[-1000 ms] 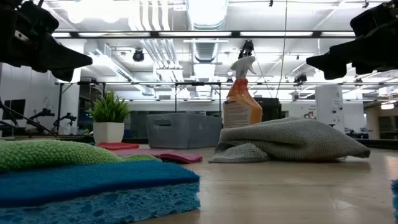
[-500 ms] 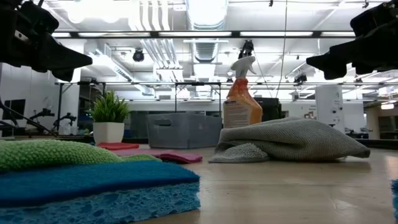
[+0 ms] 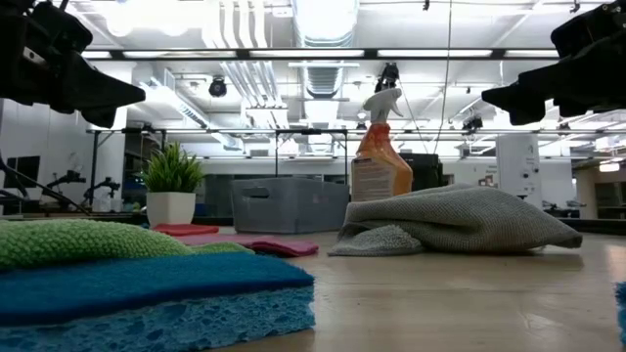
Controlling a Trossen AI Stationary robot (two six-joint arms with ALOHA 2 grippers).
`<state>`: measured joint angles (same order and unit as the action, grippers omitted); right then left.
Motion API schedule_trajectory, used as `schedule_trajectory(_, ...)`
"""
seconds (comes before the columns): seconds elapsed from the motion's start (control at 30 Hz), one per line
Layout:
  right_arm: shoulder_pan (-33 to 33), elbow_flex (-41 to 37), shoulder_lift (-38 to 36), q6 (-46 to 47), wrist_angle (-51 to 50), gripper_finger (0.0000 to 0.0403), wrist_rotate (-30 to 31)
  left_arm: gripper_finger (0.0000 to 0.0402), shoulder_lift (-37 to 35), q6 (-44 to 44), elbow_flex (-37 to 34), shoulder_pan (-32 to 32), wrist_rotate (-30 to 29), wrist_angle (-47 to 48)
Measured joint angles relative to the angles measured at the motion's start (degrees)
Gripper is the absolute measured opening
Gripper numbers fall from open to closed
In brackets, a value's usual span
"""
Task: Pick & Place Kitchen Items
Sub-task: Put the gray microfiber cloth into the purple bucket
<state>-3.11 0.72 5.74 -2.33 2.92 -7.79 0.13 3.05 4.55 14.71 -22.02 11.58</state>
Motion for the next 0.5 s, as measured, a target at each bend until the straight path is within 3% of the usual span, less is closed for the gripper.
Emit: schedule_trajectory(0.5,0.0,0.0,0.0,0.1,3.9,0.0309,0.3,0.0004,0.0,4.3,-0.2,0.0,0.0,-1.2)
